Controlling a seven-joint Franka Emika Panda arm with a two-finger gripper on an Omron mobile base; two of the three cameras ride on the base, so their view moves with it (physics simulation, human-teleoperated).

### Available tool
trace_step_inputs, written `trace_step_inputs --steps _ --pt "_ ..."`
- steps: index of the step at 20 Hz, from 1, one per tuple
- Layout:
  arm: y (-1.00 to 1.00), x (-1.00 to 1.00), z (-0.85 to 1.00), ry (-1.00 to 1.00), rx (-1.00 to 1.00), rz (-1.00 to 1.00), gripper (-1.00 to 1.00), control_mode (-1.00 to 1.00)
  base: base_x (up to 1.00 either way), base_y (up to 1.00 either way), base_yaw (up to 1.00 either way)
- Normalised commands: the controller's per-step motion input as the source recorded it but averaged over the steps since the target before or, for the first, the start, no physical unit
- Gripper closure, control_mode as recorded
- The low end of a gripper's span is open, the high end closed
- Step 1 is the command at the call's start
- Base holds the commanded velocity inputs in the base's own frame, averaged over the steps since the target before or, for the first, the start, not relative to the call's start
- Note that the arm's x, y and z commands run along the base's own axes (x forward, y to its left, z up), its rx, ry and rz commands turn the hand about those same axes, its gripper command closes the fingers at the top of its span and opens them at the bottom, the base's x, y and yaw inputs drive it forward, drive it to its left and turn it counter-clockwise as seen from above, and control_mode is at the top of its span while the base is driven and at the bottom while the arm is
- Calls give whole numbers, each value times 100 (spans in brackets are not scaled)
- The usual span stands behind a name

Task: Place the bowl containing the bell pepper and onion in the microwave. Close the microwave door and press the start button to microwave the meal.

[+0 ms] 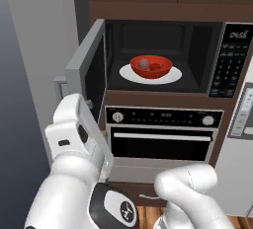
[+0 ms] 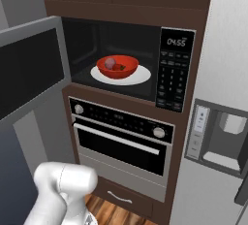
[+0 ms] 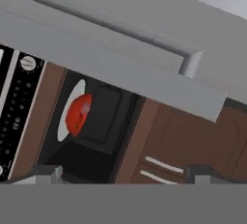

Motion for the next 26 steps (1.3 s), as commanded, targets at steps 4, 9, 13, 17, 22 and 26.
trace_step_inputs --steps 4,9,13,17,22,26 --pt "97 11 -30 2 -25 -6 -100 -100 0 0 0" --pt "90 25 -26 1 -12 -17 -100 -100 0 0 0" --pt "67 38 -24 3 -4 -21 -100 -100 0 0 0" --pt "37 49 -23 0 0 -24 -100 -100 0 0 0" --pt "6 57 -3 0 0 -17 -100 -100 0 0 0" --pt "0 60 -11 0 1 -13 -100 -100 0 0 0"
